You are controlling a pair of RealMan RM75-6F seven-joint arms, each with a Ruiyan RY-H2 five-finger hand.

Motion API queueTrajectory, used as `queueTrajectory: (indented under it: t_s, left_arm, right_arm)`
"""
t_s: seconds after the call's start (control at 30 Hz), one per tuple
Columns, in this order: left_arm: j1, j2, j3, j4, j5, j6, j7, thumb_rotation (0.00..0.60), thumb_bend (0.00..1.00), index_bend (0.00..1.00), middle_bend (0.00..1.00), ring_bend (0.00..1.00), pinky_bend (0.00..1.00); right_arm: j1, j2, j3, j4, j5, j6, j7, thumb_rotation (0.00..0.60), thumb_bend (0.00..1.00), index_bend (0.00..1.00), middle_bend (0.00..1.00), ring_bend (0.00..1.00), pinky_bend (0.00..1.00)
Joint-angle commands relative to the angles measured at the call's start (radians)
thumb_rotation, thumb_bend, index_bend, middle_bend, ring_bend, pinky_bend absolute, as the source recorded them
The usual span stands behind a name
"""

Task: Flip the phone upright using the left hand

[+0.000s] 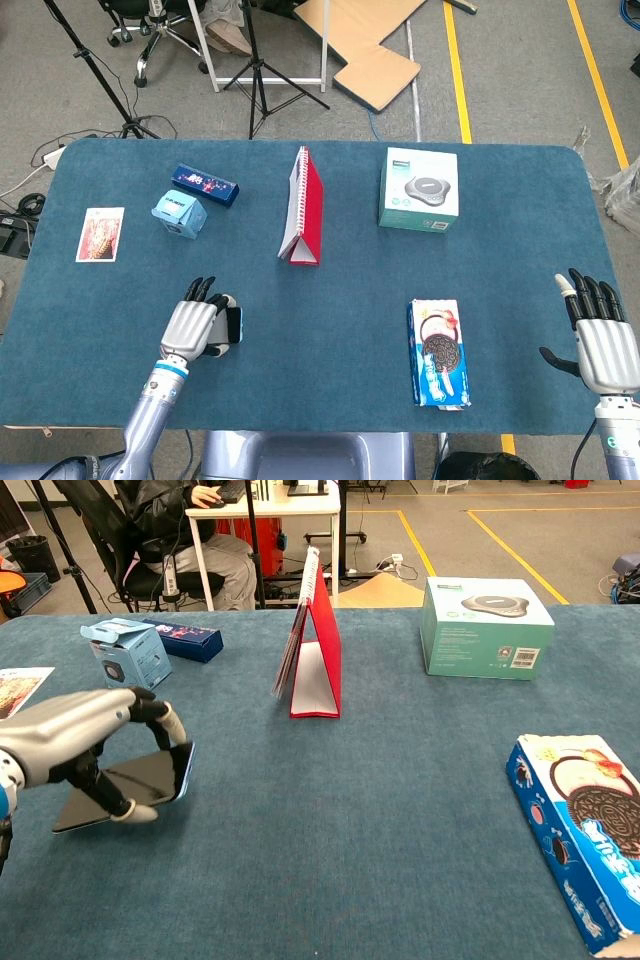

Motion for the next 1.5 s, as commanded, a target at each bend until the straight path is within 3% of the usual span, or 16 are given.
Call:
queueTrajectory:
  t_s: [0.03,0.17,0.27,0.37,0.53,0.73,1.07,1.4,1.5]
  left_arm:
    - [0.042,0.060,-0.028,0.034,0.199,0.013,-0.415,0.600,0.18,0.36,0.38,0.00,0.00]
    - [0.066,0.063,-0.042,0.061,0.258,0.030,-0.730,0.600,0.18,0.36,0.38,0.00,0.00]
    - [0.078,0.051,-0.042,0.101,0.296,0.055,-0.862,0.600,0.18,0.36,0.38,0.00,0.00]
    - [0.090,0.029,-0.038,0.142,0.327,0.067,-1.081,0.600,0.18,0.36,0.39,0.00,0.00]
    - [0.087,0.015,-0.035,0.202,0.337,0.025,-1.429,0.600,0.19,0.36,0.39,0.00,0.00]
    - [0.066,0.013,-0.028,0.252,0.348,-0.047,-1.718,0.600,0.19,0.36,0.39,0.00,0.00]
    - [0.029,-0.007,0.005,0.365,0.391,-0.114,-2.044,0.600,0.19,0.36,0.38,0.00,0.00]
    - [0.015,-0.026,0.028,0.446,0.384,-0.159,-2.133,0.600,0.19,0.36,0.36,0.00,0.00]
    - [0.015,-0.034,0.034,0.470,0.382,-0.166,-2.155,0.600,0.13,0.30,0.30,0.00,0.00]
  right_arm:
    - [0.000,-0.001,-0.001,-0.001,-0.002,0.001,-0.003,0.600,0.00,0.04,0.00,0.00,0.00]
    - [0.000,-0.001,-0.002,-0.005,-0.001,-0.001,-0.007,0.600,0.00,0.04,0.00,0.00,0.00]
    - [0.001,-0.001,-0.002,-0.006,0.000,-0.002,-0.010,0.600,0.00,0.04,0.00,0.00,0.00]
    - [0.001,-0.002,-0.003,-0.006,0.001,-0.002,-0.013,0.600,0.00,0.04,0.00,0.00,0.00]
    - [0.002,-0.003,-0.004,-0.005,0.002,-0.005,-0.017,0.600,0.00,0.04,0.00,0.00,0.00]
    - [0.003,-0.005,-0.004,-0.003,0.003,-0.007,-0.021,0.600,0.00,0.04,0.00,0.00,0.00]
    - [0.006,-0.009,-0.006,0.000,0.005,-0.012,-0.030,0.600,0.00,0.04,0.00,0.00,0.00]
    - [0.007,-0.011,-0.007,-0.001,0.006,-0.014,-0.035,0.600,0.00,0.04,0.00,0.00,0.00]
    - [0.007,-0.011,-0.006,-0.001,0.006,-0.013,-0.036,0.600,0.00,0.04,0.00,0.00,0.00]
